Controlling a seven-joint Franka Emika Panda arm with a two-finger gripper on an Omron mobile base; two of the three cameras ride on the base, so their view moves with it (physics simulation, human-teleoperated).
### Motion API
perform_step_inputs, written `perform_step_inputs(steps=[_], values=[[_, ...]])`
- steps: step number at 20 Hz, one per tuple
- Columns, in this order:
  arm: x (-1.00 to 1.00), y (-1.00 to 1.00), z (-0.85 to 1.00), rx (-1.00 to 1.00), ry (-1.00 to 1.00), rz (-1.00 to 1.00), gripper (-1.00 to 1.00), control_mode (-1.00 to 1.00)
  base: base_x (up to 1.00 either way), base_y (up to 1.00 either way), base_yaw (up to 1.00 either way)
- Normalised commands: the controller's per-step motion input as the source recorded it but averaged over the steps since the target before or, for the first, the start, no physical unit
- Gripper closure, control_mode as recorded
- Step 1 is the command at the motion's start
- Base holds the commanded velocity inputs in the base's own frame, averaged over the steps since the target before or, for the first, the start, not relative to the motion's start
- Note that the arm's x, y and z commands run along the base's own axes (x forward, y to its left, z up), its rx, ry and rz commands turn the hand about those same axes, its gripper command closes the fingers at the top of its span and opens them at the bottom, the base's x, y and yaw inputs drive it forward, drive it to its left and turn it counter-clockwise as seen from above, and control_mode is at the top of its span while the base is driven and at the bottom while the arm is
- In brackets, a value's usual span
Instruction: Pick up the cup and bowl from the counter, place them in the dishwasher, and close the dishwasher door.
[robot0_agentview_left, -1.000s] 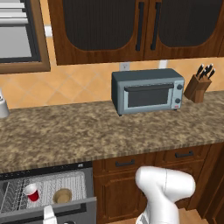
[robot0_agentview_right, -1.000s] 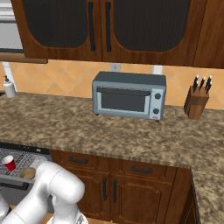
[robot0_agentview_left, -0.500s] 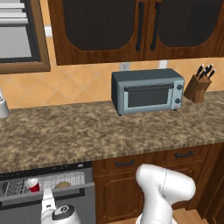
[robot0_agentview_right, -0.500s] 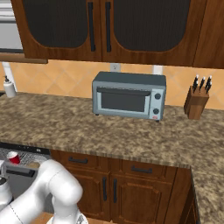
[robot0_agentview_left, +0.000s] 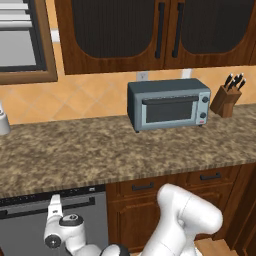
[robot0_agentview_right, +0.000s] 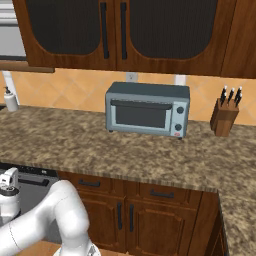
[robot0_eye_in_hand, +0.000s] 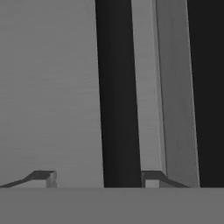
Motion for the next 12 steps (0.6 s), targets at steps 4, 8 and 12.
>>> perform_step_inputs(steps=[4,8,12], values=[[0.6,-0.23,-0.33,0.0,0.0,-0.07,-1.0,-1.0,0.0,0.0,0.0],[0.39,-0.15,-0.56,0.0,-0.11,-0.07,-1.0,-1.0,0.0,0.0,0.0],[0.74,-0.2,-0.8,0.0,-0.34,-0.01,-1.0,-1.0,0.0,0.0,0.0]])
